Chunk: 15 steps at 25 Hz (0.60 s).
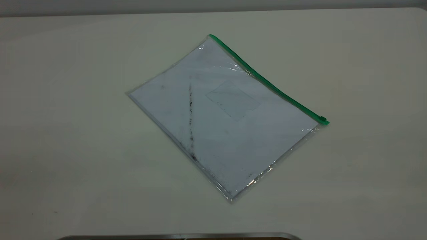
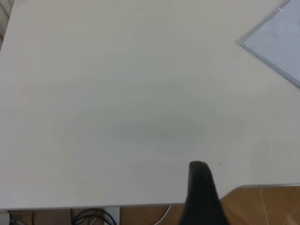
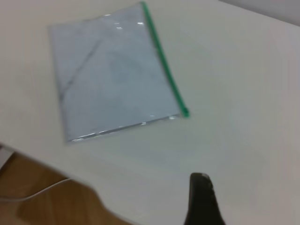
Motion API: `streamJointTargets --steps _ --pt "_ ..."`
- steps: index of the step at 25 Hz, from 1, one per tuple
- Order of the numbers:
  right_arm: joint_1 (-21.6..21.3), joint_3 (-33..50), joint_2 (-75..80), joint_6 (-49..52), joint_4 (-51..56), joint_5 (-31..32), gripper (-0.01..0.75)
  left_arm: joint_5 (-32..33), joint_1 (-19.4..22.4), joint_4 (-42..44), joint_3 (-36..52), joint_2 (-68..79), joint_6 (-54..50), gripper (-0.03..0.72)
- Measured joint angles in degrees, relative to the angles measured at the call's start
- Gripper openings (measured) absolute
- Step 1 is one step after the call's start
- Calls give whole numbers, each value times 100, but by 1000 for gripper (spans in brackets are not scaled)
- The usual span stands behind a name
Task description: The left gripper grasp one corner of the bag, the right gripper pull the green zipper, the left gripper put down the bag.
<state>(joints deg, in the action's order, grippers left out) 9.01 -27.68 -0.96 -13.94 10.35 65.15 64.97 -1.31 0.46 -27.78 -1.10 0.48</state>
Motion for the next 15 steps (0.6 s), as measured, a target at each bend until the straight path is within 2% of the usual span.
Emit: streamJointTargets --steps 4,7,15 --pt "-901 0 0 0 0 0 539 0 0 0 0 0 0 590" --pt "-1385 0 0 0 0 0 539 0 0 0 0 0 0 590" --pt "-1415 0 0 398 -380 -4 539 0 0 0 0 0 -5 590"
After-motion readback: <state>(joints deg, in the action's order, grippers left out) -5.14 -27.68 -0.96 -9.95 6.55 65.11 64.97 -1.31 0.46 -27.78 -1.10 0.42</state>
